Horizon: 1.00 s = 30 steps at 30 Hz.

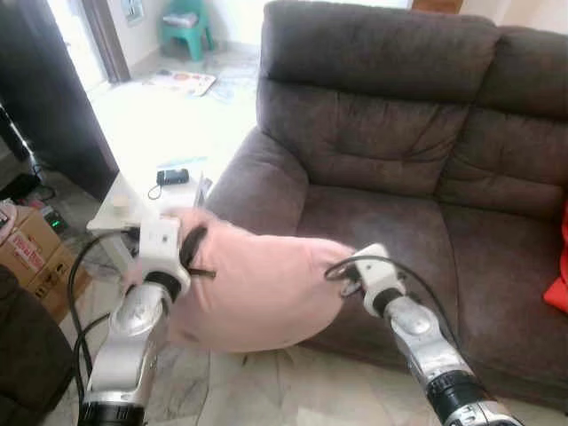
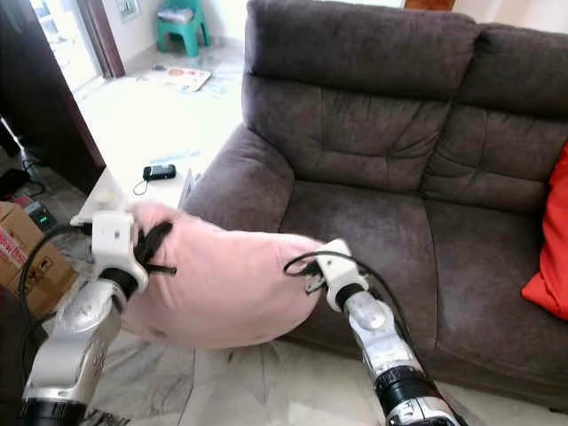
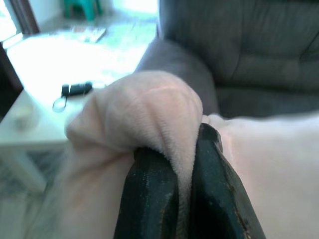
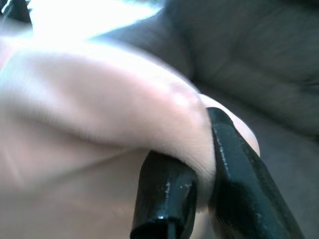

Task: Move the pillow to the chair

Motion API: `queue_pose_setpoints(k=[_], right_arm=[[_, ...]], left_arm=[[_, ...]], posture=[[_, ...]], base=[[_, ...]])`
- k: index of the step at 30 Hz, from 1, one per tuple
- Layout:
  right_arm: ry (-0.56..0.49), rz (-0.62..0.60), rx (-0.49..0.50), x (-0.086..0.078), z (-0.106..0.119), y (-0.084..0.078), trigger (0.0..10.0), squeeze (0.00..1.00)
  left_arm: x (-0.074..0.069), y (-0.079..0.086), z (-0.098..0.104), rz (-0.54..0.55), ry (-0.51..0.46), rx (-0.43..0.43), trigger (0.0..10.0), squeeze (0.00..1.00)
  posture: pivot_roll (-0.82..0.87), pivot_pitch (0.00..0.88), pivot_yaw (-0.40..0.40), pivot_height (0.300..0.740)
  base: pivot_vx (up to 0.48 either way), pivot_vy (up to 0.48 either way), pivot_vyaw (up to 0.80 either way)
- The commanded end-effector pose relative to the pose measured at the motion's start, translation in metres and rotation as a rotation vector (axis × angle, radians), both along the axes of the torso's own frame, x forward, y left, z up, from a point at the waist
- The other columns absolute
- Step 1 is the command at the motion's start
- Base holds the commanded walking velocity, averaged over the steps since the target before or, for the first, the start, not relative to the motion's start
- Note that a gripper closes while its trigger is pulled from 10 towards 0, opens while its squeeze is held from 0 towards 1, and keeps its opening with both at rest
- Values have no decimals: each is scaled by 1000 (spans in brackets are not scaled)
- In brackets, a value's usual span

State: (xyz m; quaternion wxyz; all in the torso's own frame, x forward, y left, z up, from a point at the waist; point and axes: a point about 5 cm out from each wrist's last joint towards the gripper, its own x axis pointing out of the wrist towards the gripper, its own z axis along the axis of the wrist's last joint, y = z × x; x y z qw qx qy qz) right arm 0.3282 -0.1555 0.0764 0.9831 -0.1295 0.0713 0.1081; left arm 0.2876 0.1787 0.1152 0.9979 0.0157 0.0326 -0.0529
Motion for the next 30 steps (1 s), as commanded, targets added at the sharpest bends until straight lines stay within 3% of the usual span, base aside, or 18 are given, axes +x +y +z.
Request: queue_pose_setpoints(k=[1,6,15,23,25,30], right_arm=[[-138,-104,87,6,28,-9,10000,0],[-191,-95,177,3,37,2,10000,0],[-235,-108,226,6,51,9,10000,0],[-248,-103,236,6,55,11,10000,0],[-246,-107,245,6,54,12,10000,0],[-248,-100,225,6,55,16,10000,0]], left_arm=[[0,2,7,33,-60,36,10000,0],[-1,4,10,113,-126,2,10000,0],[6,0,22,113,-193,-2,10000,0],[7,0,24,123,-221,6,10000,0],[8,1,25,126,-219,46,10000,0],[10,-1,26,118,-230,27,10000,0]], posture=[[51,19,-26,740],[53,17,-30,740],[52,11,-29,740],[53,0,-28,740],[54,0,-26,740],[53,0,-25,740]], base=[[0,0,0],[0,0,0],[0,0,0],[0,0,-800],[0,0,-800],[0,-253,-800]])
